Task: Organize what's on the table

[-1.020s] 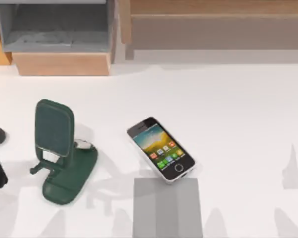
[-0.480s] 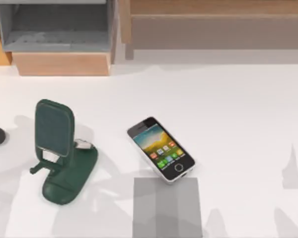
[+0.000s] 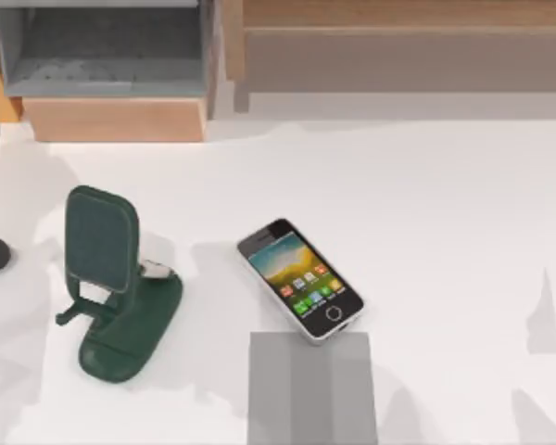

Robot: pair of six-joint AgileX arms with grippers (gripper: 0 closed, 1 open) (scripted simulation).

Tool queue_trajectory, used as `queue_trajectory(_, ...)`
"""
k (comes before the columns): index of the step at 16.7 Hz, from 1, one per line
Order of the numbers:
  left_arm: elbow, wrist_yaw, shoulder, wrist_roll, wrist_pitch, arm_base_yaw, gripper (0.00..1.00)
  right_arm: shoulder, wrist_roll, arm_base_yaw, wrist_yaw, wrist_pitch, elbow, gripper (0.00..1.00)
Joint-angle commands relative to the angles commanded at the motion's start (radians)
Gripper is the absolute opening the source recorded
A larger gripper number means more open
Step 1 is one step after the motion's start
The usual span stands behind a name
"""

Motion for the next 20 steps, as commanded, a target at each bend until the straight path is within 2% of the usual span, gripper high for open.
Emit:
queue_trajectory(4,0.201,0.0,0.249,0.165,-0.151,0.02,1.0,0.0,0.0,0.0,0.0,0.0,0.0,1.0)
queue_trajectory(8,0.288,0.0,0.348,0.236,-0.216,0.028,1.0,0.0,0.0,0.0,0.0,0.0,0.0,1.0)
queue_trajectory(15,0.273,0.0,0.352,0.234,-0.197,0.024,1.0,0.0,0.0,0.0,0.0,0.0,0.0,1.0)
queue_trajectory(20,0.158,0.0,0.417,0.236,-0.011,0.027,1.0,0.0,0.0,0.0,0.0,0.0,0.0,1.0)
